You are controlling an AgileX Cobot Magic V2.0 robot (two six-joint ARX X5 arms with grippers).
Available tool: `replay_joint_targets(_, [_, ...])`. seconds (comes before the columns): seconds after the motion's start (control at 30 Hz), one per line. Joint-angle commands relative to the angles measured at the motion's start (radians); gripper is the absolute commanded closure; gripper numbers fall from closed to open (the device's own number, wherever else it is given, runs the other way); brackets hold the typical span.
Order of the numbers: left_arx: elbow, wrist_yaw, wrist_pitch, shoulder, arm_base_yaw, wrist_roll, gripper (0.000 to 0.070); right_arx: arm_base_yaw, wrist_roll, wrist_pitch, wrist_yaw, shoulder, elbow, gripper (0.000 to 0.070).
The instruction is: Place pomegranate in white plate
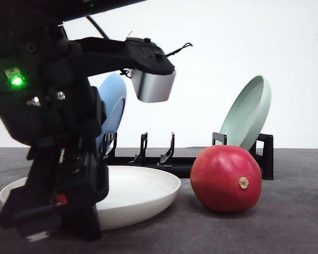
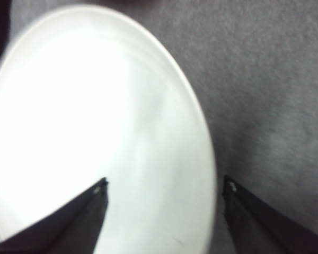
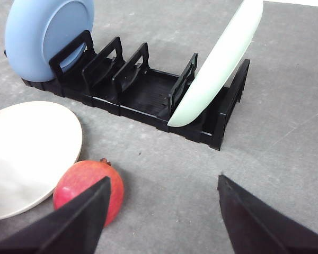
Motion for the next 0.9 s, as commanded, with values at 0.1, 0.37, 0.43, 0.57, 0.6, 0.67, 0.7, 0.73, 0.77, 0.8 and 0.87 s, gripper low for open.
replay_joint_targets(0.1, [0.061,0.177,-0.065,-0.065,0.014,-0.157,0.0256,0.005,0.01,0.006,0.001,0.003,0.012,0.0295])
replay_joint_targets(0.37, [0.067,0.419,-0.136,-0.251,0.197,-0.328,0.0258,0.005,0.01,0.006,0.0,0.004,0.012,0.0294])
replay_joint_targets(0.43, [0.067,0.451,-0.163,-0.296,0.271,-0.351,0.0259,0.005,0.011,0.006,0.0,0.003,0.012,0.0295])
replay_joint_targets(0.57, [0.067,0.509,-0.201,-0.384,0.434,-0.359,0.0263,0.005,0.017,0.006,-0.003,0.003,0.012,0.0294])
replay_joint_targets(0.6, [0.067,0.52,-0.206,-0.405,0.477,-0.358,0.0264,0.005,0.023,0.006,-0.004,0.004,0.012,0.0294])
replay_joint_targets(0.67, [0.067,0.543,-0.217,-0.444,0.563,-0.351,0.0265,0.005,0.041,0.006,-0.004,0.004,0.012,0.0294])
replay_joint_targets(0.7, [0.067,0.557,-0.225,-0.461,0.608,-0.345,0.0265,0.005,0.053,0.006,-0.004,0.004,0.012,0.0294])
replay_joint_targets(0.73, [0.067,0.571,-0.232,-0.476,0.649,-0.339,0.0265,0.005,0.065,0.006,-0.004,0.004,0.012,0.0294])
replay_joint_targets(0.77, [0.067,0.585,-0.241,-0.491,0.693,-0.332,0.0265,0.005,0.074,0.005,-0.006,0.004,0.012,0.0294])
replay_joint_targets(0.8, [0.067,0.599,-0.25,-0.506,0.738,-0.325,0.0265,0.005,0.084,0.005,-0.009,0.004,0.012,0.0294])
replay_joint_targets(0.87, [0.067,0.616,-0.262,-0.527,0.816,-0.323,0.0265,0.005,0.106,0.005,-0.026,0.004,0.012,0.0294])
